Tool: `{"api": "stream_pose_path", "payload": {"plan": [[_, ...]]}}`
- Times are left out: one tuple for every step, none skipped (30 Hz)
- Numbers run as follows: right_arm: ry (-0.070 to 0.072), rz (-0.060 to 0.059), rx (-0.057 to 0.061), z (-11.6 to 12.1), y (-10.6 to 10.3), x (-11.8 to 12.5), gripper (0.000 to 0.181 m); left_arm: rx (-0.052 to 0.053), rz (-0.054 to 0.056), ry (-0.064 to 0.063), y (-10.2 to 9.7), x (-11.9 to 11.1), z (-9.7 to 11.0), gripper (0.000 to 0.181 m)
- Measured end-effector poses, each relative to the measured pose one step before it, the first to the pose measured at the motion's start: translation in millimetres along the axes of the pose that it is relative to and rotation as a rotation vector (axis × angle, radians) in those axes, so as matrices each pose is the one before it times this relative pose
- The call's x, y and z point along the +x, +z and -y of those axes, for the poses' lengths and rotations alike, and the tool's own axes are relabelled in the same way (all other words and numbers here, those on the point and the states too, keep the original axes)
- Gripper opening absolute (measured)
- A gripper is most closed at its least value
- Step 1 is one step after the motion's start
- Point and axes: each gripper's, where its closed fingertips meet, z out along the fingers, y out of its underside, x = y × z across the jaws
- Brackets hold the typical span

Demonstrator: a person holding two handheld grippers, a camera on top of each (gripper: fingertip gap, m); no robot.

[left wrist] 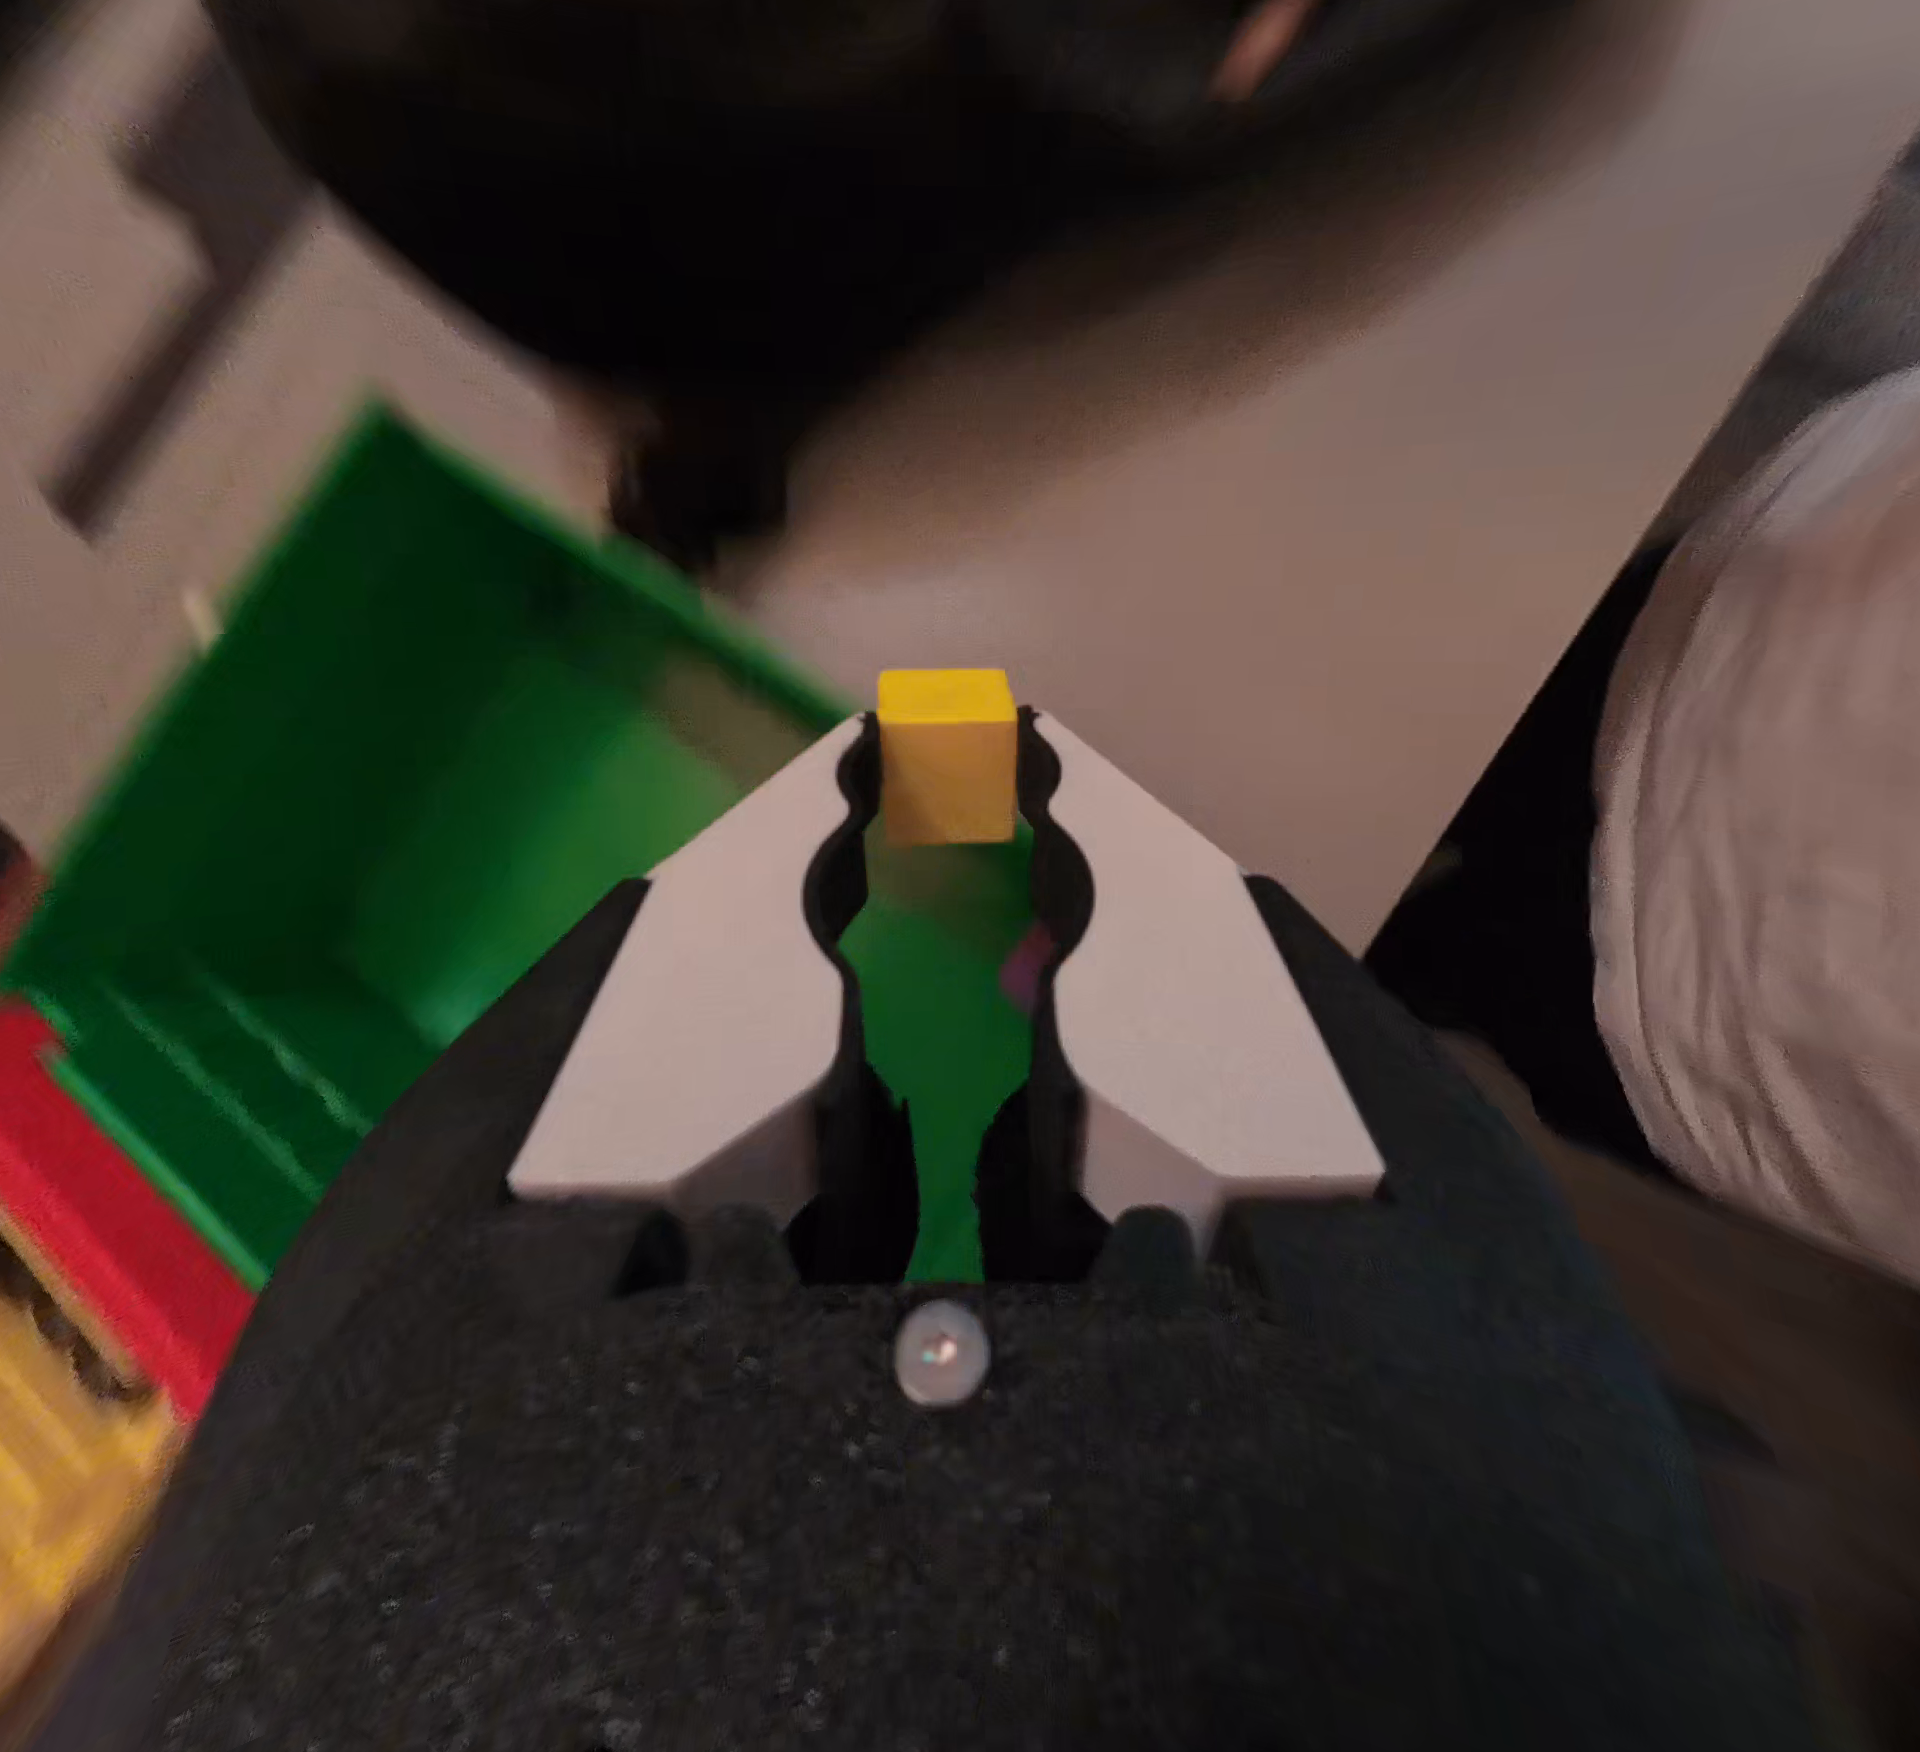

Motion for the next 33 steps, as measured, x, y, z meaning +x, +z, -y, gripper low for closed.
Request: {"api": "stream_pose_path", "payload": {"plan": [[0.1136,0.0984,0.0193,10.94,8.0,-9.07,0.056,0.1174,0.0025,0.0622,-8.98,13.51,32.14,0.027],[0.1139,0.1017,0.046,13.13,7.34,-8.91,0.059,0.1159,-0.0041,0.0713,-4.61,14.79,32.28,0.027],[0.1203,0.0754,0.0302,10.69,6.89,-3.81,0.065,0.1056,-0.0038,0.0703,-0.57,13.73,29.97,0.027],[0.1067,0.0737,0.0097,7.89,5.74,-3.28,0.068,0.0872,-0.0094,0.062,2.81,12.35,25.98,0.026],[0.0977,0.0697,0.0049,6.47,4.01,-3.1,0.067,0.0667,-0.0184,0.0443,5.35,11.13,21.09,0.026],[0.0714,0.0681,-0.0024,5.04,2.43,-4.11,0.066,0.0423,-0.0197,0.0307,6.55,8.64,15.05,0.026],[0.046,0.0506,-0.007,2.83,1.13,-3.86,0.061,0.027,-0.0197,0.0203,6.73,6.77,10.27,0.027],[0.026,0.0118,-0.0251,-1.44,0.92,0.11,0.059,0.0242,-0.0164,0.0101,6.5,4.91,7.52,0.027],[0.0088,-0.0013,-0.0401,-4.89,0.8,1.14,0.057,0.0235,-0.0099,0.0059,6.02,3.34,5.42,0.027],[0.0065,0.0025,-0.0347,-5.56,0.17,0.47,0.051,0.0193,-0.0102,0.0035,5.74,3.05,3.1,0.027],[0.0046,0.0083,-0.0182,-3.7,-1.12,-0.14,0.045,0.0074,-0.0188,-0.0026,5.5,4.43,0.52,0.026],[-0.0041,0.0351,0.0132,1.11,-3.73,-4.83,0.039,-0.0198,-0.0046,-0.0072,5.28,2.22,-4.11,0.027],[0.003,-0.0275,0.0205,0.88,-4.61,3.73,0.032,-0.011,0.0092,-0.0064,4.12,0.58,-2.8,0.027],[-0.0071,-0.0233,-0.0179,-4.39,-3.65,3.11,0.026,-0.013,-0.0129,-0.013,3.21,4.23,-3.03,0.027],[-0.012,-0.0191,-0.0123,-3.46,-4.0,1.42,0.026,-0.0114,-0.0108,-0.0256,2.51,3.77,-2.6,0.027],[-0.0275,-0.0314,0.0046,-0.15,-6.06,1.25,0.026,-0.0169,0.0123,-0.0291,1.44,0.45,-3.44,0.028],[-0.039,-0.0589,-0.0024,1.73,-9.86,3.33,0.026,-0.0077,0.018,-0.0282,0.08,-0.34,-2.93,0.029],[-0.0683,-0.107,-0.0022,4.85,-14.23,8.73,0.026,0.0005,0.0107,-0.0432,-1.07,0.99,-3.18,0.029],[-0.101,-0.1634,-0.0057,7.17,-18.25,17.04,0.026,-0.0087,0.0214,-0.0513,-1.19,-1.55,-5.07,0.029],[-0.1216,-0.1744,-0.0215,6.88,-19.37,21.05,0.026,-0.0152,0.0266,-0.0588,-1.32,-3.1,-6.4,0.029],[-0.1215,-0.1624,-0.0364,5.14,-17.67,22.7,0.026,-0.0095,0.0071,-0.069,-1.38,-0.86,-6.63,0.029],[-0.13,-0.1585,-0.0614,0.76,-13.9,26.03,0.026,-0.0049,-0.0284,-0.0763,-1.26,4.06,-6.39,0.029],[-0.125,-0.1228,-0.0778,-4.07,-7.98,24.16,0.026,-0.0036,-0.0382,-0.0735,-0.76,5.14,-5.6,0.029],[-0.1011,-0.0807,-0.0956,-9.11,-2.13,19.67,0.027,0.0098,-0.0324,-0.0675,-0.51,4.16,-3.19,0.029],[-0.079,-0.0393,-0.0988,-10.67,2.21,13.59,0.027,0.0276,-0.0242,-0.0594,-0.63,3.31,-0.25,0.029],[-0.0475,-0.0291,-0.0883,-9.42,4.51,10.78,0.027,0.0385,-0.0203,-0.0451,-0.98,3.37,1.76,0.028],[-0.036,-0.0064,-0.069,-6.62,5.58,6.1,0.027,0.0389,-0.0157,-0.0314,-1.12,3.39,2.82,0.028],[-0.0342,-0.0047,-0.0482,-3.54,5.33,4.39,0.027,0.0278,-0.0076,-0.0206,-1.02,2.45,2.15,0.028],[-0.0334,-0.0206,-0.0362,-2.03,4.9,5.38,0.027,0.0132,0.0001,-0.0097,-0.71,1.45,0.89,0.028],[-0.0354,-0.0192,-0.0379,-2.61,4.75,4.2,0.027,0.0021,0.0067,0.0016,-0.55,0.76,-0.18,0.028],[-0.0312,-0.0049,-0.0342,-2.11,4.61,1.34,0.027,-0.0011,0.0107,0.0092,-0.55,0.12,-0.59,0.028],[-0.0192,-0.0039,-0.0239,-1.17,4.06,1.0,0.027,-0.001,0.0094,0.0101,-0.63,0.06,-0.51,0.028],[-0.0099,0.0044,-0.0173,-0.49,3.95,0.0,0.027,0.0,0.0041,0.0061,-0.54,0.22,-0.24,0.028]]}}
